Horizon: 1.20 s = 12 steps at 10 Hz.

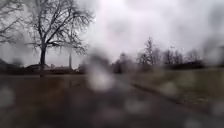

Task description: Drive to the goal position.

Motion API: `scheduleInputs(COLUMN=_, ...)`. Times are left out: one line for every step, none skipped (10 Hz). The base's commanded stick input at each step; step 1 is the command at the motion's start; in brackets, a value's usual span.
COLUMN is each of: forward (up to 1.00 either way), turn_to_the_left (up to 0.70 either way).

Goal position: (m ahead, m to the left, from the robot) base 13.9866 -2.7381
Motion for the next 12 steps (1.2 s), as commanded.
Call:
scheduleInputs(forward=1.00, turn_to_the_left=0.04)
scheduleInputs(forward=1.00, turn_to_the_left=0.24)
scheduleInputs(forward=1.00, turn_to_the_left=0.40)
scheduleInputs(forward=1.00, turn_to_the_left=0.40)
scheduleInputs(forward=1.00, turn_to_the_left=0.40)
scheduleInputs(forward=1.00, turn_to_the_left=0.40)
scheduleInputs(forward=1.00, turn_to_the_left=0.27)
scheduleInputs(forward=1.00, turn_to_the_left=0.00)
scheduleInputs(forward=1.00, turn_to_the_left=0.00)
scheduleInputs(forward=1.00, turn_to_the_left=0.00)
scheduleInputs(forward=1.00, turn_to_the_left=0.00)
scheduleInputs(forward=1.00, turn_to_the_left=0.00)
